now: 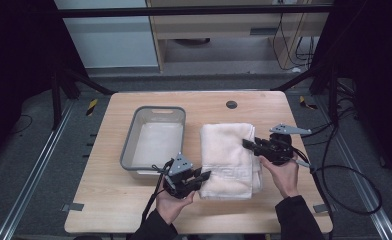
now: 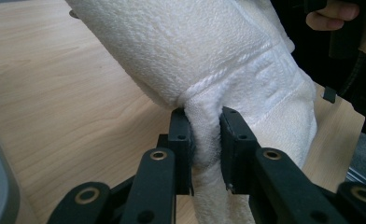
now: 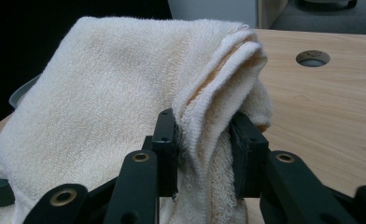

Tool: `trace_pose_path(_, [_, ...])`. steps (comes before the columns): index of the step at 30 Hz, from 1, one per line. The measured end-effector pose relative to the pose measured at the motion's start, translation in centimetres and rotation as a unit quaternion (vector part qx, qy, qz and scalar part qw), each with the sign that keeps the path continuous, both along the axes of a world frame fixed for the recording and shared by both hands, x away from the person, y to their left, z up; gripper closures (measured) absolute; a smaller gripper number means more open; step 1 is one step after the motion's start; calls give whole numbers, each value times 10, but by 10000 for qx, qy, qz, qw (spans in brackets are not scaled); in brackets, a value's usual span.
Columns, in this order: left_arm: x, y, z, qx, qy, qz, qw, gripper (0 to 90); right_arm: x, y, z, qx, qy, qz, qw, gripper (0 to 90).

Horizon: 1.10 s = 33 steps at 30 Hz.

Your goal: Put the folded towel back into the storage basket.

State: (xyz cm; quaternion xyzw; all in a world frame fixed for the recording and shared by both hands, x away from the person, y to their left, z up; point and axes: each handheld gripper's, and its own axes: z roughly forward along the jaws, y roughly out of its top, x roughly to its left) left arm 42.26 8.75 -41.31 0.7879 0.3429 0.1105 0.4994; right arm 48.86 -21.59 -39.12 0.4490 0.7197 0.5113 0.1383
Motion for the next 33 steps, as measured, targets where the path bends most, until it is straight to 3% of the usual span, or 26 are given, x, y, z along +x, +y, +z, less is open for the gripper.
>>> trace_pose_path(16, [3,22,25,-105,-331,173,9992,757,7,24,31,-11,-401,18,9992,673])
trace_pose_path(33, [7,43,42,-240,-555,339,9976,757,13,46,57,-52,-629,58,9980,673])
